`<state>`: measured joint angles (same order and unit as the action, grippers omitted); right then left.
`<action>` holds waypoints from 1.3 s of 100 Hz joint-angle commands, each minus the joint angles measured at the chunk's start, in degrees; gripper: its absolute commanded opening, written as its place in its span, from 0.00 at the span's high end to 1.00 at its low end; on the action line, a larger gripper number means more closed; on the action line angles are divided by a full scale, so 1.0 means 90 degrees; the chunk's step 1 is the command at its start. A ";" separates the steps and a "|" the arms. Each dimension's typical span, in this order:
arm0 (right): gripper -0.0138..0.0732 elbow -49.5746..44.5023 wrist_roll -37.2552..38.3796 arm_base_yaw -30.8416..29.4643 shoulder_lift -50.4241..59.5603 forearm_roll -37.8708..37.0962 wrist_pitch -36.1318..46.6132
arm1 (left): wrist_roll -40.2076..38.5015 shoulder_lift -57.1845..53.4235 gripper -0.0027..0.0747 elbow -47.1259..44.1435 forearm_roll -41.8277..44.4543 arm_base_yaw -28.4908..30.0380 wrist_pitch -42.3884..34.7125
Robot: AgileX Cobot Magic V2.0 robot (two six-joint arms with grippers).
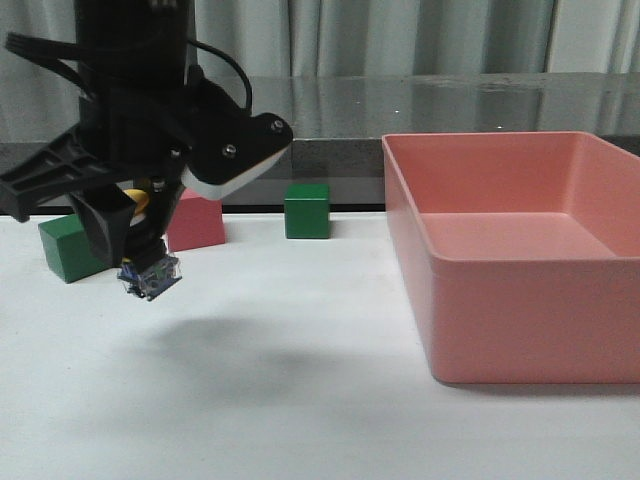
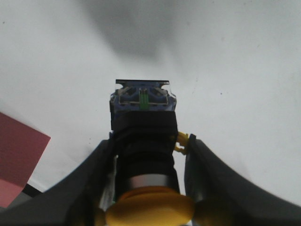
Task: Place and stand button with both arms
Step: 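Rotate the button upright and lower its blue base onto the table, then open the left gripper and raise it off the standing button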
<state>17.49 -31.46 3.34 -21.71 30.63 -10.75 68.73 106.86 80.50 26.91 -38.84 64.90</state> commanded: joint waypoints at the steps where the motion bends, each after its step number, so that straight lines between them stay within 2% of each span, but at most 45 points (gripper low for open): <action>1: 0.91 0.0166 -0.0016 -0.0024 -0.0026 0.0068 0.0405 | -0.0049 -0.0194 0.99 0.0181 0.0202 -0.0070 0.0058; 111: 0.91 0.0166 -0.0016 -0.0024 -0.0026 0.0068 0.0405 | -0.0049 0.0670 0.98 0.0181 0.0074 -0.0070 0.0124; 120: 0.91 0.0166 -0.0016 -0.0024 -0.0026 0.0068 0.0405 | -0.0049 0.0670 0.92 0.0181 0.0074 -0.0070 0.0124; 130: 0.91 0.0166 -0.0016 -0.0024 -0.0026 0.0068 0.0405 | -0.0060 0.0670 0.75 0.0181 0.0074 -0.0070 0.0124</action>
<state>17.49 -31.46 3.34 -21.71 30.63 -10.75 68.73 114.66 81.13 27.99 -39.29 65.39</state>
